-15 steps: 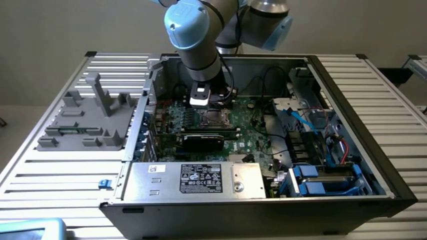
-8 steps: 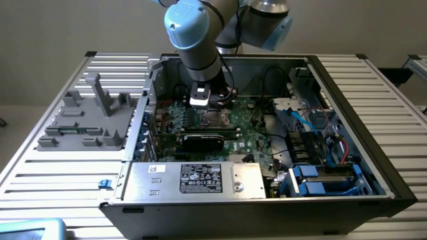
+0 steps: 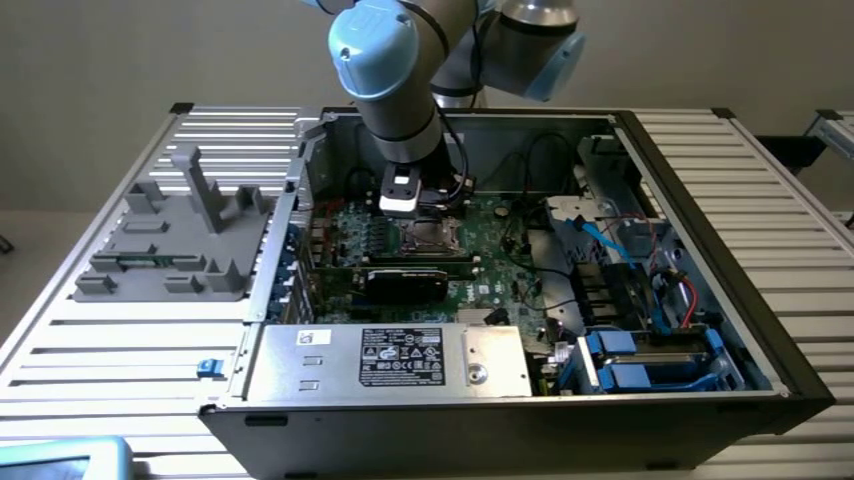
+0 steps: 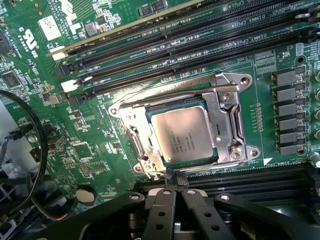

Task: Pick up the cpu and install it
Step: 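Install the first cpu locking lever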

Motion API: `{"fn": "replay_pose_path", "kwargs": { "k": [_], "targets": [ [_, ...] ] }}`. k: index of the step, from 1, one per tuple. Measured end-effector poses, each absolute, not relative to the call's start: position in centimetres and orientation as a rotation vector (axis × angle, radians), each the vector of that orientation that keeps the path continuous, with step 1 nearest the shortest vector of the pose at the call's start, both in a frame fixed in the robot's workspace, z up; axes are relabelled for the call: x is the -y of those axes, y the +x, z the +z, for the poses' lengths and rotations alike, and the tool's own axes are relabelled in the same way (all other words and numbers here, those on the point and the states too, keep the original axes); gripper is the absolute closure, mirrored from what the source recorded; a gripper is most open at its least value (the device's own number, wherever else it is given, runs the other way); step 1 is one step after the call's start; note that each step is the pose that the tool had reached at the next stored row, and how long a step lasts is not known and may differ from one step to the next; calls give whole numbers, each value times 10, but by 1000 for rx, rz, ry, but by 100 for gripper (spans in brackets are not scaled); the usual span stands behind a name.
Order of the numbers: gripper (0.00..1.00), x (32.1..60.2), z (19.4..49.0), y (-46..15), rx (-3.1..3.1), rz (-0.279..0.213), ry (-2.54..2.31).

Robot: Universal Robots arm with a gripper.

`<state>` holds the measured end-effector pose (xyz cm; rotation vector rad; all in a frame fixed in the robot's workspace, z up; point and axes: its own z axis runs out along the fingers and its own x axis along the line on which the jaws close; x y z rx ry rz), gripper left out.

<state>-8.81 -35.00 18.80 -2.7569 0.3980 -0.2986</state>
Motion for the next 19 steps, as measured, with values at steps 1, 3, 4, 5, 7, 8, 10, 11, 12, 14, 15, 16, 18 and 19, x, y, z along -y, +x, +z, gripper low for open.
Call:
{"fn": "replay_pose_path", "kwargs": {
  "k": [1,3,4,5,7,8,10,11,12,14,15,16,18,19],
  "targets": [
    [89,350,188,-88,-398,-299,-2757],
    [89,350,187,-88,-398,-298,-2757],
    [89,350,187,-88,-398,-298,-2757],
    [89,350,187,-88,-398,-298,-2757],
    [89,350,187,-88,-398,-298,-2757],
    [89,350,186,-88,-398,-298,-2757],
    [89,349,186,-88,-398,-298,-2757],
    [89,349,186,-88,-398,-298,-2756],
    [89,349,186,-88,-398,-298,-2756],
    [89,349,186,-88,-398,-298,-2756],
    [89,349,186,-88,-398,-298,-2756],
    [89,349,186,-88,-398,-298,-2756],
    [89,349,186,-88,-398,-298,-2756],
    [89,349,186,-88,-398,-298,-2756]
  ]
}}
